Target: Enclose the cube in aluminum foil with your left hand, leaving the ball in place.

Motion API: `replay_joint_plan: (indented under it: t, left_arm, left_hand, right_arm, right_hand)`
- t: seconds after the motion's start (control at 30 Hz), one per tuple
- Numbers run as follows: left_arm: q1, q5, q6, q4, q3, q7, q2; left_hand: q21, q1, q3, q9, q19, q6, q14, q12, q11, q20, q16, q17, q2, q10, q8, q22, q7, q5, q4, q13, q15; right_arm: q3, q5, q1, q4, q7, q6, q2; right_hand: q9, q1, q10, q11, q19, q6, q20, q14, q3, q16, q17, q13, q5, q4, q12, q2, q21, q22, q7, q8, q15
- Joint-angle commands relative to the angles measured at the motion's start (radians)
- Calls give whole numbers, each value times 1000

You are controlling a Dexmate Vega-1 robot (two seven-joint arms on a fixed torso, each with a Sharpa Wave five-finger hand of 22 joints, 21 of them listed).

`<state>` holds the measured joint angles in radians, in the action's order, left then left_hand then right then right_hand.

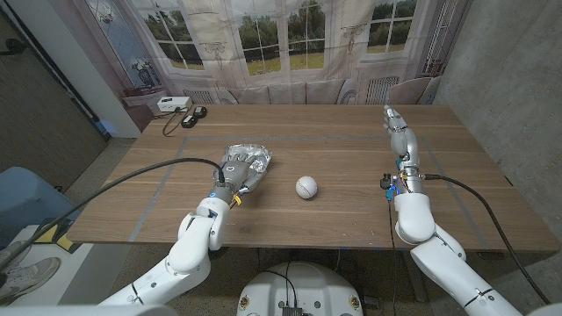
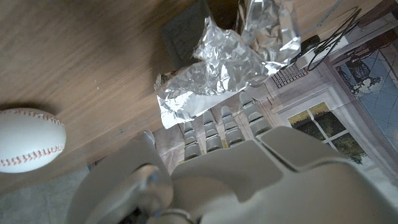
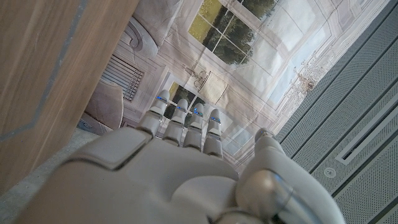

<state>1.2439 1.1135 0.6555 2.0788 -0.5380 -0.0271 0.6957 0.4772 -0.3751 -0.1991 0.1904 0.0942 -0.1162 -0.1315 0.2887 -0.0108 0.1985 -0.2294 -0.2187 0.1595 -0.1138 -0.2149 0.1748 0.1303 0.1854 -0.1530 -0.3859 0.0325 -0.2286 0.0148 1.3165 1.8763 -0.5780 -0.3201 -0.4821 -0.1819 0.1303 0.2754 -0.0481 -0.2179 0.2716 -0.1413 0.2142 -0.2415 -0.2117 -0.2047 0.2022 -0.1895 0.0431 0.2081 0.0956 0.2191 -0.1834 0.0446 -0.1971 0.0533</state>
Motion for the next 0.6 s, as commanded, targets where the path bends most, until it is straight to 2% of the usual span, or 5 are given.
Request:
replay_joint_plan:
  t: [0.03, 0.13, 0.3, 0.43, 0.6]
  left_arm:
    - [21, -283, -79, -59, 58, -378, -8]
    - [6, -337, -109, -85, 55, -413, -4]
    - [-50, -335, -51, -117, 2, -393, -1]
    - [-120, -336, 29, -110, -60, -228, 34]
    - [-233, -337, 135, -100, -151, 17, 74]
  left_hand:
    - [-26, 26, 26, -2, 28, 38, 37, -39, 4, 16, 31, 25, -71, 45, 25, -4, 22, 7, 25, 27, 6]
    - [-72, 63, 55, -2, -18, 71, 78, -64, 4, 16, 44, 29, -101, 87, 33, -4, 25, 13, 20, 47, 18]
    - [-113, 109, 76, -3, -59, 108, 127, -79, 5, 14, 50, 29, -97, 116, 36, -2, 39, 24, 4, 67, 27]
    - [-129, 122, 79, -5, -49, 180, 156, -90, 10, 13, 51, 32, -84, 151, 47, -1, 60, 32, 6, 82, 33]
    - [-142, 122, 98, -8, -24, 245, 193, -99, 18, 10, 52, 36, -110, 202, 45, -1, 80, 47, 21, 100, 39]
  right_arm:
    - [-5, 17, -18, -15, 15, 3, -5]
    - [-6, 20, -21, -16, 18, 4, -7]
    - [-5, 20, -20, -15, 12, 4, -7]
    - [-4, 16, -17, -10, 8, 8, -9]
    - [-2, 14, -15, -7, 3, 12, -9]
  right_hand:
    - [-3, -1, 9, -1, -5, 11, 2, 14, -9, -9, -1, 3, -7, -1, 1, 0, -2, -4, -2, 1, -3]
    - [-3, -3, 16, -7, -6, 16, -1, 21, -9, -12, -1, 3, -7, -2, 3, 0, -1, -5, -7, 0, -1]
    - [-3, -4, 20, -8, -8, 16, -2, 27, -9, -14, -1, 3, -6, -2, 4, -1, -1, -5, -8, 0, 0]
    - [-3, -5, 21, -10, -8, 16, -2, 29, -9, -14, -1, 4, -6, -3, 4, -1, 0, -5, -8, 1, -3]
    - [-3, -6, 22, -10, -9, 17, -2, 30, -10, -14, -2, 4, -6, -3, 4, -2, 0, -5, -9, 0, -1]
